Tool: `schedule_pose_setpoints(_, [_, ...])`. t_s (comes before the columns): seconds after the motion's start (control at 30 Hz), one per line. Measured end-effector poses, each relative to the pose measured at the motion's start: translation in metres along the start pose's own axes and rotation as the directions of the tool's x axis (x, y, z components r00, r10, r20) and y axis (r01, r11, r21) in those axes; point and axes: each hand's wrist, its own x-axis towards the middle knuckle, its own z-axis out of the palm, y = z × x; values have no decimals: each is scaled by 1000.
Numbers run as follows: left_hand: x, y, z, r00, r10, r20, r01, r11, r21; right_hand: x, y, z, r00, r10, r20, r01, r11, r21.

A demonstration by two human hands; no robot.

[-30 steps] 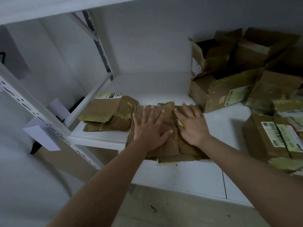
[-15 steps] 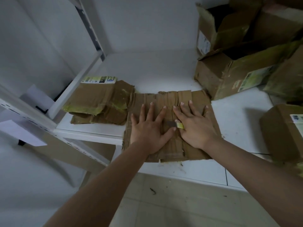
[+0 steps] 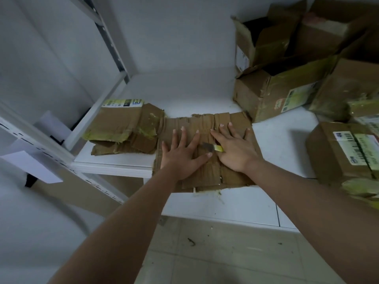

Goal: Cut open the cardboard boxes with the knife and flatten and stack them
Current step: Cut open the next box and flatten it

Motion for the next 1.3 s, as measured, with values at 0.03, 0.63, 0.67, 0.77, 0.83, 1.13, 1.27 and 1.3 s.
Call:
schedule_pose_setpoints(0.03, [-1, -1, -4, 1000, 6, 19, -5, 998, -62, 0, 1, -4, 1000, 0, 28, -1, 999, 45])
schedule_pose_setpoints(0.63, [-53, -23, -8, 912, -396, -112, 323, 858, -399, -48, 21, -21, 892, 446, -80, -385, 839, 384])
schedule_pose_setpoints(0.67, [-54, -22, -8, 907, -405, -113, 329, 852, -407, -49, 19, -20, 898, 432, -90, -362, 838, 409])
schedule_pose_setpoints(0.77, [-57, -16, -9, 899, -426, -102, 355, 845, -400, -49, 16, -19, 899, 418, -130, -309, 816, 489])
schedule_pose_setpoints(0.83, [-59, -13, -12, 885, -447, -126, 363, 836, -412, -49, 15, -21, 891, 430, -146, -295, 792, 534])
schedule_pose_setpoints(1.13, [-73, 17, -54, 874, -390, -290, 300, 903, -308, -45, 25, -25, 882, 454, -129, -262, 699, 666])
schedule_pose_setpoints(1.27, [-78, 31, -66, 893, -356, -277, 254, 904, -343, -40, 35, -32, 885, 463, -52, -284, 625, 727])
schedule_pose_setpoints(1.3, [-80, 35, -68, 889, -348, -297, 236, 905, -355, -40, 37, -33, 886, 462, -35, -292, 614, 733])
